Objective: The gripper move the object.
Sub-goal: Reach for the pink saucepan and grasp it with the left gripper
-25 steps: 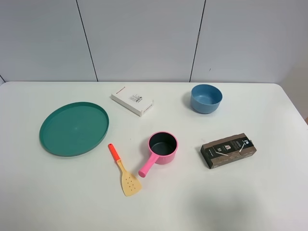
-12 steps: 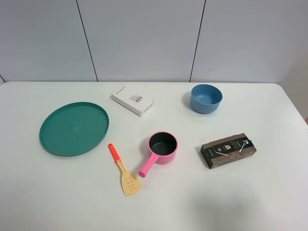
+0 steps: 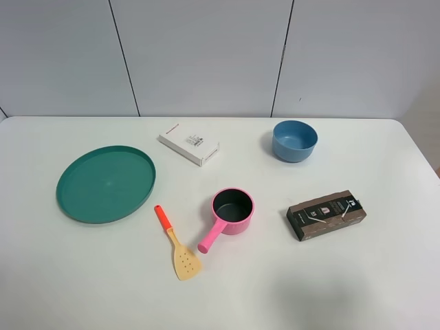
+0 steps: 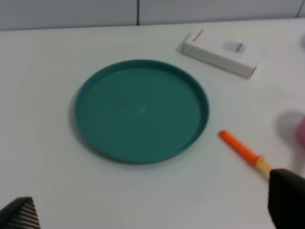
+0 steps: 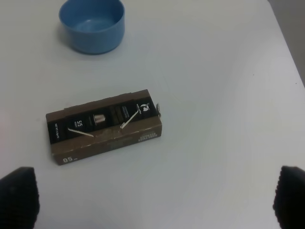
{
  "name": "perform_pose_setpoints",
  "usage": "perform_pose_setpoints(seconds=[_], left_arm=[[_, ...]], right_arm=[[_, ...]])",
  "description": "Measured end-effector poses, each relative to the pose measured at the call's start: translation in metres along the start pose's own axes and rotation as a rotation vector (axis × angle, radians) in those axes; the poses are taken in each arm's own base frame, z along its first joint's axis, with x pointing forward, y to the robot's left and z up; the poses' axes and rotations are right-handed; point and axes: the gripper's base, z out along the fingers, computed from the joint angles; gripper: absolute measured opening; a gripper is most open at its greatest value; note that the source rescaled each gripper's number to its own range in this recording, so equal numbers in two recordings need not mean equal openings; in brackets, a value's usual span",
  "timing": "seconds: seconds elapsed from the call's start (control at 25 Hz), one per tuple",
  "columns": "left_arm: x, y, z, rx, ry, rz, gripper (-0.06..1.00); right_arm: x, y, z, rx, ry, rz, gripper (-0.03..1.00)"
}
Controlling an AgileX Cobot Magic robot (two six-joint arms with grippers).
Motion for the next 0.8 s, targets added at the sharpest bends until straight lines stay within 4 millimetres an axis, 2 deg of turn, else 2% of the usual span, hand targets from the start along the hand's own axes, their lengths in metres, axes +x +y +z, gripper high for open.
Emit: perform_pose_setpoints(seconds=[0.16, 0.32, 0.56, 0.8], left_arm=[[-0.016, -0.009, -0.006, 0.079, -0.047, -0.130, 0.95], [-0.041, -0.017, -0.006, 0.153, -0.055, -0.174, 0.95], [-0.085, -0.028, 0.000, 0.238, -0.075, -0.110, 0.95], [-0.123, -0.038, 0.020, 0.339, -0.070, 0.023, 0.95]], right_arm=[[0.000, 0.000, 0.000, 0.000, 0.000, 0.000, 1.00], [0.000, 0.000, 0.000, 0.000, 0.000, 0.000, 1.00], [0.000, 0.000, 0.000, 0.000, 0.000, 0.000, 1.00], [0.000, 0.000, 0.000, 0.000, 0.000, 0.000, 1.00]])
